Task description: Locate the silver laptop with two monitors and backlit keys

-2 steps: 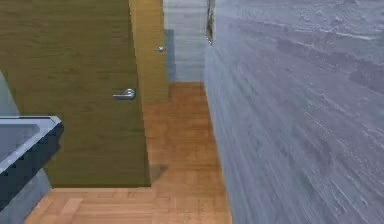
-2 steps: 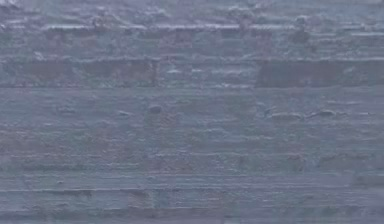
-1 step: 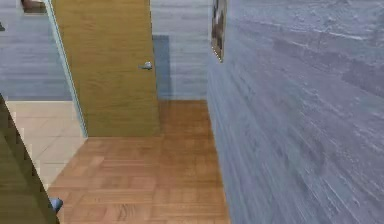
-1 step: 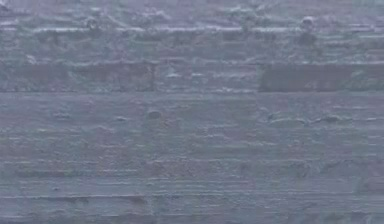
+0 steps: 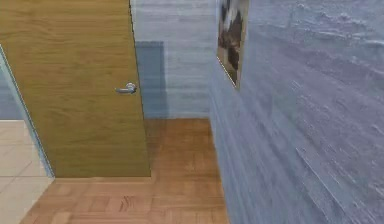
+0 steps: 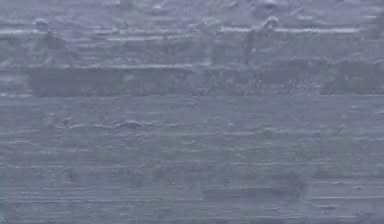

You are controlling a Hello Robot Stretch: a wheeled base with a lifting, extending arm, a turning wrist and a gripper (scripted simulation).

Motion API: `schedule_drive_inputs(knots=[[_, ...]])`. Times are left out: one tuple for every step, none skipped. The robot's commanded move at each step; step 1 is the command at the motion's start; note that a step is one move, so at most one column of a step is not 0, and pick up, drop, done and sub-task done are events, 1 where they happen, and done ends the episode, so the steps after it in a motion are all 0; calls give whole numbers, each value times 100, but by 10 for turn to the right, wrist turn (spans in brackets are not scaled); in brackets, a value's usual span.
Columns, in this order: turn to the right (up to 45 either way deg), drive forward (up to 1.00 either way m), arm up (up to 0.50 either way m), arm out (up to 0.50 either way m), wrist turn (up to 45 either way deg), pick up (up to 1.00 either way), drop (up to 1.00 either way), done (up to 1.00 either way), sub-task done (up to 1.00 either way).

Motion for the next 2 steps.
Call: schedule_drive_inputs(knots=[[-450,0,0,0,0,0,0,0,0],[-330,0,0,0,0,0,0,0,0]])
